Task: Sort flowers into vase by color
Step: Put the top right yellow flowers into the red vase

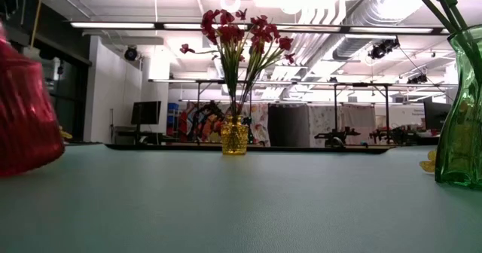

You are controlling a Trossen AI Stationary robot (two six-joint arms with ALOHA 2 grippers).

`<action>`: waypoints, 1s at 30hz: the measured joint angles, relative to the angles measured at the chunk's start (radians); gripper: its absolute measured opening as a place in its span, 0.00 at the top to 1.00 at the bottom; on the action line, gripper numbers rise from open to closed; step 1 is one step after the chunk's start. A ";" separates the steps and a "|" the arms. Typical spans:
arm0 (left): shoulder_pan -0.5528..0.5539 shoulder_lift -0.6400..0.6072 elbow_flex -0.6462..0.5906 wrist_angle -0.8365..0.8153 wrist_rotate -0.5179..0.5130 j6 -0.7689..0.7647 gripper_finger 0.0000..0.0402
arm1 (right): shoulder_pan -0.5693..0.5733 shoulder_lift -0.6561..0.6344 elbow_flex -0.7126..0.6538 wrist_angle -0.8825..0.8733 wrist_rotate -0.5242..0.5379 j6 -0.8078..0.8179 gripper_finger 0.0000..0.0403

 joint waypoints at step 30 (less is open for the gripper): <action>0.120 -0.114 0.068 -0.483 0.093 0.085 0.40 | 0.000 0.000 0.000 -0.001 0.026 -0.001 0.43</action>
